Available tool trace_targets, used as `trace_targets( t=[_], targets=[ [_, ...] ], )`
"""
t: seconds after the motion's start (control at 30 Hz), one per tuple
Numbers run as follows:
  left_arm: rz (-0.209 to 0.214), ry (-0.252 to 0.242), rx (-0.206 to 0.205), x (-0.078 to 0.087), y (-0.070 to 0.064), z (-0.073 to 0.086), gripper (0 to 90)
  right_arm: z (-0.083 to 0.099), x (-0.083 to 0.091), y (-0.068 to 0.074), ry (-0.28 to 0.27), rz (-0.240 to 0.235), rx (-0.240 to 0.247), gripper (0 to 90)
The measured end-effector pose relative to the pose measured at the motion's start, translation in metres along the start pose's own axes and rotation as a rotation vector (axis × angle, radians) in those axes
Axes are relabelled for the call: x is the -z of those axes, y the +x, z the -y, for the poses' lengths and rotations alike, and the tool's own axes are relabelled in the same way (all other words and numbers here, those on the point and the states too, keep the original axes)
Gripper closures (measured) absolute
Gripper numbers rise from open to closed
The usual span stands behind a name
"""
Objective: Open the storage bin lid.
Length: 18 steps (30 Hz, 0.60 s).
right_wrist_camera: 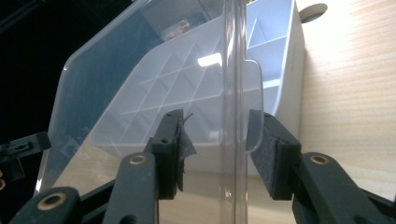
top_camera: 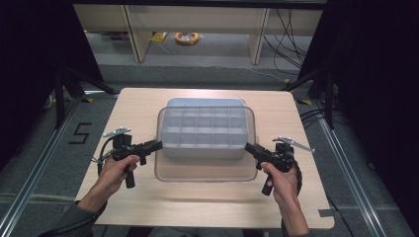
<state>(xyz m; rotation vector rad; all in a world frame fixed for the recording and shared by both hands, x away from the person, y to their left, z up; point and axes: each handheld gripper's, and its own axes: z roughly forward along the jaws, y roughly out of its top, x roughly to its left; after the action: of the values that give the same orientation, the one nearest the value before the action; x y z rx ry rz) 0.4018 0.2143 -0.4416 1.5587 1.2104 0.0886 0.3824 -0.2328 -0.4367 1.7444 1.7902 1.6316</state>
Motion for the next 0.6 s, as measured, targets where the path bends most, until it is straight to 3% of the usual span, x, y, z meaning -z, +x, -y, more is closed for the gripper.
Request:
trace_targets(
  t=[0.5, 0.53, 0.6],
  targets=[
    [0.016, 0.027, -0.011, 0.008, -0.007, 0.021, 62.3, 0.021, 0.017, -0.001, 0.022, 0.021, 0.004, 57.2],
    [0.02, 0.03, -0.009, 0.009, -0.007, 0.023, 62.3, 0.024, 0.018, -0.002, 0.02, 0.002, 0.003, 57.2],
    [0.017, 0.041, -0.006, 0.011, -0.006, 0.027, 62.3, 0.028, 0.02, 0.0, 0.03, 0.019, 0.0, 57.2]
  ],
)
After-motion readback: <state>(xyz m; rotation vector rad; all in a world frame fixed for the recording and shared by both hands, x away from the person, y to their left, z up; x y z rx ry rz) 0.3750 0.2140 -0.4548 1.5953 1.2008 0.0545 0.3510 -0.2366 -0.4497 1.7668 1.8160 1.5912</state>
